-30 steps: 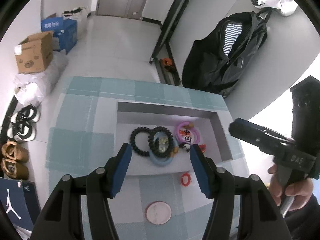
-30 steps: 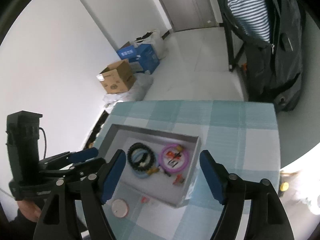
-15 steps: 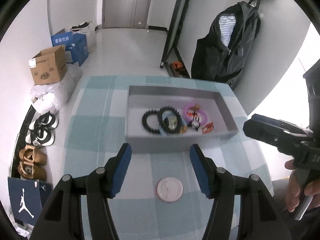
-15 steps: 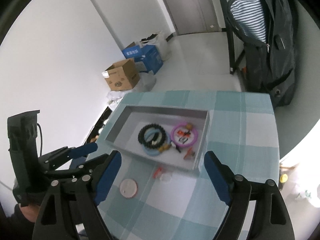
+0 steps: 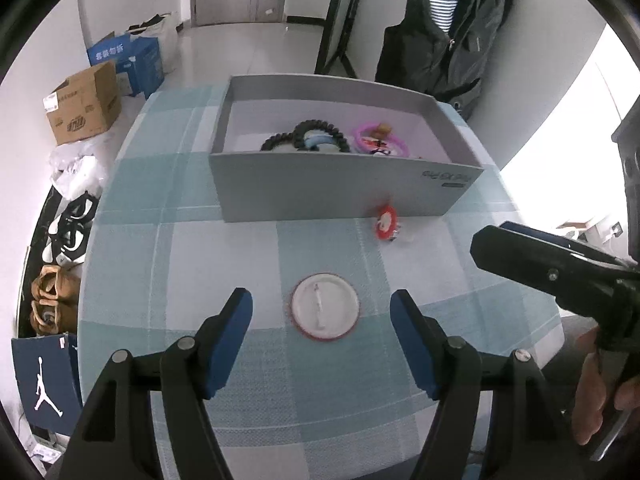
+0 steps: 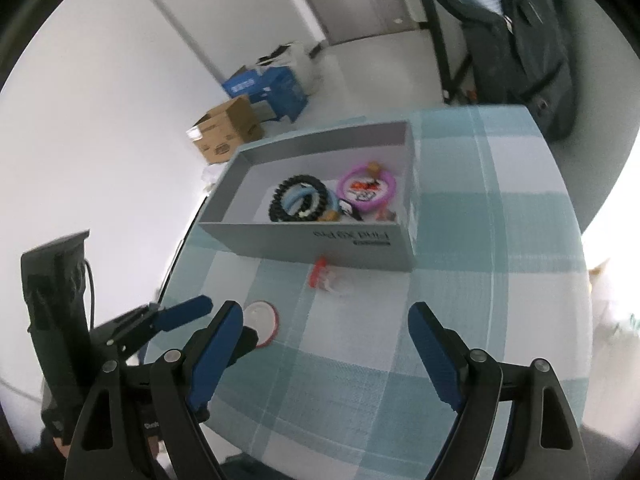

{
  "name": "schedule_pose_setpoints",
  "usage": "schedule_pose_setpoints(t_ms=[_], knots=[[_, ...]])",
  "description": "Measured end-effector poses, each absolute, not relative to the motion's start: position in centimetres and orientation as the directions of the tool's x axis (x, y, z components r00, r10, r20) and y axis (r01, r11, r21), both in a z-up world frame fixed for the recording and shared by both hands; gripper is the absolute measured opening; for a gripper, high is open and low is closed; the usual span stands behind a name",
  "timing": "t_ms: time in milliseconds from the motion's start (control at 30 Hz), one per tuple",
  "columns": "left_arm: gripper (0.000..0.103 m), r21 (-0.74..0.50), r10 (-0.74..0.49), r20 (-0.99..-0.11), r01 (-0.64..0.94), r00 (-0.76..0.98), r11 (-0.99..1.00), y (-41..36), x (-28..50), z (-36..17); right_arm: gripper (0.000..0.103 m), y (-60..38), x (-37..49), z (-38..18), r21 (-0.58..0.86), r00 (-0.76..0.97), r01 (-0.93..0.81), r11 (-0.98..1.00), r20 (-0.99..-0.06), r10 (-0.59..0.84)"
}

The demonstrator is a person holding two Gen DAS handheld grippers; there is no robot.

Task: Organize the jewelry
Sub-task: 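Withdraw both open grippers from the box, then lower the right gripper onto the small red charm and close it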

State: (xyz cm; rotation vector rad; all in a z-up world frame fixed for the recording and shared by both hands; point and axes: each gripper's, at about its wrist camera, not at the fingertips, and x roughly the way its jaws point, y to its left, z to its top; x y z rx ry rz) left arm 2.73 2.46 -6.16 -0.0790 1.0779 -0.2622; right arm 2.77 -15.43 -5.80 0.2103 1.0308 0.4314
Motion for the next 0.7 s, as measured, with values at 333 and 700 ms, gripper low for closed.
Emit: schedule_pose_setpoints(t_ms=[333,700], knots=[[0.067,-0.164,-0.228,-0.881,0.185,0.415,0.969,3.0,2.5,-6.8,0.085,-14.2,4.5,-7.6,0.337,0.419,-0.187,0.923,-0.822,0.385],[0.067,-0.173,-0.213,-0.89,0.132,0.404,0.976,5.2,3.1,-7.6,0.07,-11.7,5.9,-8.4,0.298,0.418,-0.207,0.932,-0.834,0.36]])
